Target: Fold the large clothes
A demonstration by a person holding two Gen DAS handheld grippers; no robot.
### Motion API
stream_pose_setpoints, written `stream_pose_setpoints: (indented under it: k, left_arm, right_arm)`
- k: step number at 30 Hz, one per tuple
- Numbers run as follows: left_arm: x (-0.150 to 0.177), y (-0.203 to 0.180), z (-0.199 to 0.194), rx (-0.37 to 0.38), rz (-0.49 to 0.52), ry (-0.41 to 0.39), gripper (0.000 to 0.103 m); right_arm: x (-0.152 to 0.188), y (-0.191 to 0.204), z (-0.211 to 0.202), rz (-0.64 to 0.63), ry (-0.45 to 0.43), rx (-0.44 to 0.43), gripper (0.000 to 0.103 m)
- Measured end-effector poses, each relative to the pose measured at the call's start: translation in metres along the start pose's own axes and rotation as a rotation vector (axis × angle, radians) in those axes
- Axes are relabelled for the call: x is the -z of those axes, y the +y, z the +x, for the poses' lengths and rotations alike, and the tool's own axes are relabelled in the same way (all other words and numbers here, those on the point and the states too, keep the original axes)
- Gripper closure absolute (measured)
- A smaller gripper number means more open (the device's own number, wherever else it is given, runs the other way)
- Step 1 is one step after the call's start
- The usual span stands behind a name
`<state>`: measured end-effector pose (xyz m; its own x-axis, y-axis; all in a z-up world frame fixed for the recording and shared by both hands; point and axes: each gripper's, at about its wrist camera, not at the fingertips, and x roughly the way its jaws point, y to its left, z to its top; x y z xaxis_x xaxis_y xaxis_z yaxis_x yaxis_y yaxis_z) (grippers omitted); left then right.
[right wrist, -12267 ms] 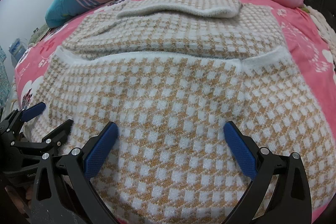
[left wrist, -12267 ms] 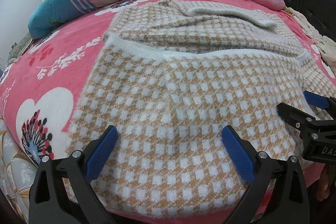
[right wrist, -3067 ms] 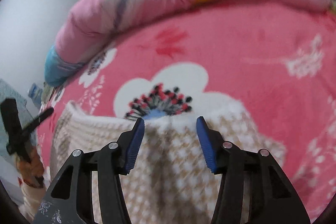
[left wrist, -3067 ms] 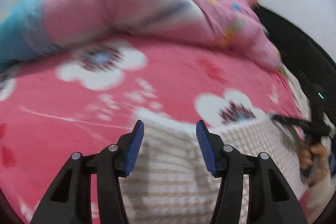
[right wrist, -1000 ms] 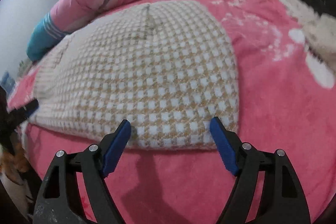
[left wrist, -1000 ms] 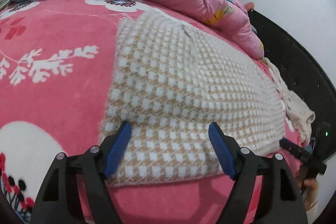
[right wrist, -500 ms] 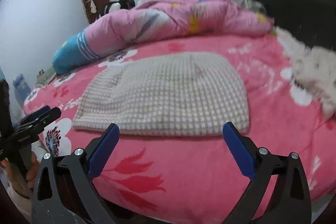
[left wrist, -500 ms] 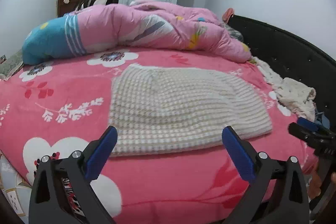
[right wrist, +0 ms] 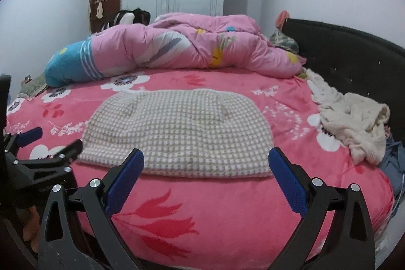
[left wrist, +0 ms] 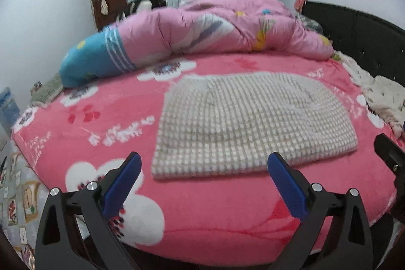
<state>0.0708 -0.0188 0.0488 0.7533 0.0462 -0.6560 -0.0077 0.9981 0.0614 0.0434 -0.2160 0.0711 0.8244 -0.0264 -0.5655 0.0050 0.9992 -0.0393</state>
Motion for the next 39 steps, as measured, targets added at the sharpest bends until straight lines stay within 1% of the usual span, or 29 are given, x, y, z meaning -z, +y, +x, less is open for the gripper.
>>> stream_pose_setpoints:
  k: [2, 5, 7, 13, 24, 30, 39]
  left_arm:
    - [0.005, -0.001, 0.005, 0.011, -0.024, 0.042, 0.005]
    - [0.011, -0.001, 0.008, 0.001, -0.050, 0.064, 0.005]
    - [0.013, -0.003, 0.009, 0.014, -0.055, 0.075, 0.005]
    - [0.017, -0.006, 0.015, 0.013, -0.043, 0.114, 0.005]
    - [0.020, -0.009, 0.017, 0.038, -0.025, 0.137, 0.005]
    - [0.021, -0.009, 0.018, 0.054, -0.033, 0.141, 0.005]
    - [0.021, -0.005, 0.018, 0.054, -0.049, 0.143, 0.005]
  right_arm:
    - [0.004, -0.002, 0.004, 0.021, 0.028, -0.014, 0.008]
    - [0.008, -0.003, 0.011, 0.027, 0.073, -0.012, 0.008]
    - [0.012, -0.003, 0.017, 0.023, 0.098, -0.002, 0.008]
    - [0.022, 0.001, 0.024, 0.025, 0.148, -0.013, 0.008]
    - [0.026, 0.005, 0.026, 0.026, 0.179, -0.030, 0.008]
    - [0.025, 0.006, 0.024, 0.023, 0.175, -0.028, 0.008]
    - [0.025, 0.008, 0.023, 0.022, 0.173, -0.025, 0.008]
